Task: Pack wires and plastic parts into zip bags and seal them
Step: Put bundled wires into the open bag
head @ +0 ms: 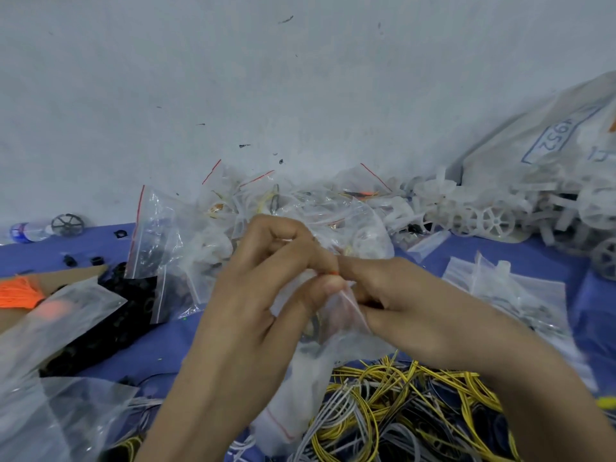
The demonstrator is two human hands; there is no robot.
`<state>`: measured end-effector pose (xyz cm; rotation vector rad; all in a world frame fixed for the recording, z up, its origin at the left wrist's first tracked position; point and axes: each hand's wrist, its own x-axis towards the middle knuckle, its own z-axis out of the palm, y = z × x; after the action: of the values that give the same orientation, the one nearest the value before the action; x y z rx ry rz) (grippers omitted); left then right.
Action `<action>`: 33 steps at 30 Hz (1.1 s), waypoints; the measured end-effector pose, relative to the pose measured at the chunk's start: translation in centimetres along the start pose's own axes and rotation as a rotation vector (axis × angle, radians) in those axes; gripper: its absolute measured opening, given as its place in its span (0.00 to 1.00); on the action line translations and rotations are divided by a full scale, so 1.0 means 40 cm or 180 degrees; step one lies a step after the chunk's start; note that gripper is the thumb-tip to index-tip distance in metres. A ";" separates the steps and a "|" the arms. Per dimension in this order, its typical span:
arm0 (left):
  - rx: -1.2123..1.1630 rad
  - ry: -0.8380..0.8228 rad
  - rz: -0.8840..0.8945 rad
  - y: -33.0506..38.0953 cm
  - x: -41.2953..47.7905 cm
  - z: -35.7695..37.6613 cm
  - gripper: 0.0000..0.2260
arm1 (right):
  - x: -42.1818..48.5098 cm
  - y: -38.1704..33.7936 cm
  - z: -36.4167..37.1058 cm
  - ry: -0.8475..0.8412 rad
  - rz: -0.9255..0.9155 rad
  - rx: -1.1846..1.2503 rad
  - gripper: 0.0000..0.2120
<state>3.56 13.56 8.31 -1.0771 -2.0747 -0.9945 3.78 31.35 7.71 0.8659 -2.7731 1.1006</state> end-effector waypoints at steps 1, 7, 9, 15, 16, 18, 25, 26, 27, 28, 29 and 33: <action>-0.0012 0.0029 0.0034 0.001 0.000 0.000 0.04 | -0.005 0.003 -0.001 -0.0026 0.0104 -0.0036 0.07; -0.0294 0.0844 0.0177 -0.017 0.005 -0.022 0.03 | -0.023 0.000 -0.042 0.0622 -0.0156 0.0378 0.23; -0.0360 0.1032 0.0194 -0.018 0.001 -0.034 0.03 | -0.030 0.002 -0.058 0.0601 -0.0302 0.0366 0.17; -0.0276 0.1058 -0.0035 0.017 -0.002 -0.024 0.03 | -0.030 0.004 -0.060 0.1006 -0.0593 0.0523 0.01; -0.0391 0.1016 -0.0059 0.025 -0.008 -0.027 0.03 | -0.028 0.002 -0.058 0.1118 -0.0602 0.0454 0.02; -0.0618 0.0941 -0.0267 0.019 -0.002 -0.033 0.06 | -0.021 -0.006 -0.052 0.1638 -0.0653 0.0259 0.05; 0.0192 0.0484 -0.1217 -0.052 0.025 0.008 0.07 | -0.019 0.003 -0.069 0.2559 -0.0683 0.0079 0.05; 0.0321 0.0198 -0.0725 -0.041 0.004 0.010 0.08 | -0.023 0.017 -0.076 0.2380 -0.0454 -0.0113 0.07; 0.0196 -0.0120 -0.0562 -0.039 -0.018 0.010 0.09 | -0.029 0.032 -0.084 0.2220 -0.0230 -0.0310 0.08; -0.0012 -0.0346 -0.0714 -0.047 -0.026 0.010 0.09 | -0.035 0.044 -0.091 0.2109 -0.0050 -0.0419 0.09; -0.0145 -0.0373 -0.0843 -0.059 -0.030 0.010 0.08 | -0.041 0.049 -0.098 0.2040 0.0060 -0.0441 0.10; -0.0068 -0.0041 -0.0378 -0.049 -0.011 0.000 0.02 | -0.046 0.046 -0.110 0.2283 -0.0006 -0.0490 0.14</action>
<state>2.10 12.61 7.32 -0.9827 -2.1641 -1.0717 3.68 36.17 9.45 0.3509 -2.2100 0.9353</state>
